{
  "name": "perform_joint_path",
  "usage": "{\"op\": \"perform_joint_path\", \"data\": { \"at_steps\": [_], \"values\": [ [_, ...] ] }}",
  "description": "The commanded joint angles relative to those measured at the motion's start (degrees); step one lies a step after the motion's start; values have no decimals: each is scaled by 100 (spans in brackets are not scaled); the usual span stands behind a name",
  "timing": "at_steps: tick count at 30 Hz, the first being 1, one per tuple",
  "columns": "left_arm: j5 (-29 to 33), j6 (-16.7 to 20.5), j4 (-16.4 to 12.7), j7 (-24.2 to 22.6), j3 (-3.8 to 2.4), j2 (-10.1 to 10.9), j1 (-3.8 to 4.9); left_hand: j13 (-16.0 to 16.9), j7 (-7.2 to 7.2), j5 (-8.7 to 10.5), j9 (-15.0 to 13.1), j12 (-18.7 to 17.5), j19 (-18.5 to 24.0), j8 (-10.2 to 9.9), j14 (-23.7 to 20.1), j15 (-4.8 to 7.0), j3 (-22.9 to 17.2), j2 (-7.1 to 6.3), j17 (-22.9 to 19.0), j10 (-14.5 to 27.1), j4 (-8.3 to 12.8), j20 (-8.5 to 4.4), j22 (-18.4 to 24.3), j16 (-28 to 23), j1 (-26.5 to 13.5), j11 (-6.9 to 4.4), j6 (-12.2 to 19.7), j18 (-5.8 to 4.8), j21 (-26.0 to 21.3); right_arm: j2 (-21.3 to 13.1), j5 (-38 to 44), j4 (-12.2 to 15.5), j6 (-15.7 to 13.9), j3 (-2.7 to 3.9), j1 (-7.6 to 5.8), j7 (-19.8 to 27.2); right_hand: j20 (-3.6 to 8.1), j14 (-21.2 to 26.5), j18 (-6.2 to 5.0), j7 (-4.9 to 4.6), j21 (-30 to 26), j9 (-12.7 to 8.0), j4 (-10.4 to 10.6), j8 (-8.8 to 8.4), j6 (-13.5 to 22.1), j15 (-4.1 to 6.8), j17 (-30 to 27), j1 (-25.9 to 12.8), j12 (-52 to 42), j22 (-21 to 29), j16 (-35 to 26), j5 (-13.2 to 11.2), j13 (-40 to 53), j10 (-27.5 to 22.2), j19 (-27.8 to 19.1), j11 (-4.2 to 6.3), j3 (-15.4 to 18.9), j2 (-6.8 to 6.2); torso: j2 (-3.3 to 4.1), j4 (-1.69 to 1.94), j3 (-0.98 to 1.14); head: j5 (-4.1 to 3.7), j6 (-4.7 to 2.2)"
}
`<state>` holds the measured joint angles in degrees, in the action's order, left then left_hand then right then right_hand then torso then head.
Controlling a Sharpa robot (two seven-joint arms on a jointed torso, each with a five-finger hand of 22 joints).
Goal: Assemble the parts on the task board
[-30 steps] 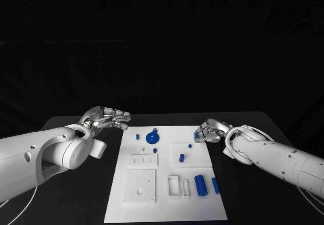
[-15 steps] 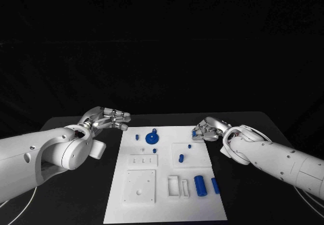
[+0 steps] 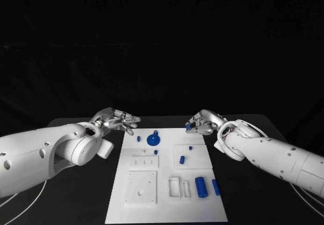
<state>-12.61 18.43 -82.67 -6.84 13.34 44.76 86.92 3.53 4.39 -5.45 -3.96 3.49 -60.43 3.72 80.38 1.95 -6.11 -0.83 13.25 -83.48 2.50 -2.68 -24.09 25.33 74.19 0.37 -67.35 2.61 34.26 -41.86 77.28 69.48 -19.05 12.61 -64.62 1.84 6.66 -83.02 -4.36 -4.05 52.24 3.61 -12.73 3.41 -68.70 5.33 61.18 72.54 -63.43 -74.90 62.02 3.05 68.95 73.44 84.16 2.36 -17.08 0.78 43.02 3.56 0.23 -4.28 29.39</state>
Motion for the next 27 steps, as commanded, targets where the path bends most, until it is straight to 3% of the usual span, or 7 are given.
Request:
{"op": "perform_joint_path", "data": {
  "at_steps": [1,4,15,16,18,27],
  "values": [
    [-610,-389,121,848,-16,-165,74,15,-29,173,11,11,-107,-8,40,38,123,-20,139,-220,-202,-55,-32,230,-147,-47,52,-94,59,82,384,171,92,4,-33,-651,36,3,72,148,22,24,22,26,-482,47,4,19,-28,-634,8,-27,10,41,42,-4,5,11,-79,-20,-10,99,19],
    [-852,-494,290,1272,-17,-393,122,24,-26,217,10,20,-112,-5,-109,47,280,-50,307,-269,-469,-84,-50,502,-148,-44,52,-128,89,209,545,332,145,5,-56,-966,37,-4,70,141,2,24,29,26,-475,47,10,11,-6,-630,-14,-28,23,41,40,-5,-57,-7,-119,-19,-18,151,36],
    [-1301,-753,595,2171,9,-962,159,20,75,270,33,13,-61,-15,-243,-15,504,-237,291,-153,-977,-41,-7,494,-553,46,402,-135,11,567,808,644,174,-73,-71,-1567,31,-21,63,138,-13,26,18,26,-502,45,42,-28,-11,-629,-37,-25,85,84,54,-5,-239,-72,-187,-3,-41,256,82],
    [-1329,-758,610,2228,10,-1001,160,20,78,270,32,13,-65,-12,-242,-19,501,-265,287,-144,-1036,-39,-3,488,-598,52,410,-134,4,597,836,665,177,-87,-71,-1604,32,-22,63,138,-14,26,18,26,-504,46,44,-28,-14,-630,-37,-25,89,87,56,-5,-242,-74,-188,-2,-42,259,83],
    [-1379,-768,637,2331,12,-1069,161,26,81,270,27,22,-100,-1,-219,-23,286,-444,255,-123,-1309,-28,32,451,-569,58,421,-124,-55,653,879,704,183,-112,-71,-1673,32,-22,65,137,-4,26,17,27,-508,46,43,-30,-18,-632,-41,-25,97,94,58,-5,-251,-78,-196,-1,-47,263,94],
    [-1532,-760,729,2609,17,-1277,162,26,83,271,30,20,-110,-8,-229,-35,133,-648,237,-43,-1650,-16,39,426,-688,90,411,-125,-100,826,949,837,185,-180,-72,-1838,30,-24,62,136,-13,26,16,26,-507,45,40,-43,-14,-630,-54,-22,110,100,60,-6,-302,-90,-185,-1,-42,242,80]
  ]
}}
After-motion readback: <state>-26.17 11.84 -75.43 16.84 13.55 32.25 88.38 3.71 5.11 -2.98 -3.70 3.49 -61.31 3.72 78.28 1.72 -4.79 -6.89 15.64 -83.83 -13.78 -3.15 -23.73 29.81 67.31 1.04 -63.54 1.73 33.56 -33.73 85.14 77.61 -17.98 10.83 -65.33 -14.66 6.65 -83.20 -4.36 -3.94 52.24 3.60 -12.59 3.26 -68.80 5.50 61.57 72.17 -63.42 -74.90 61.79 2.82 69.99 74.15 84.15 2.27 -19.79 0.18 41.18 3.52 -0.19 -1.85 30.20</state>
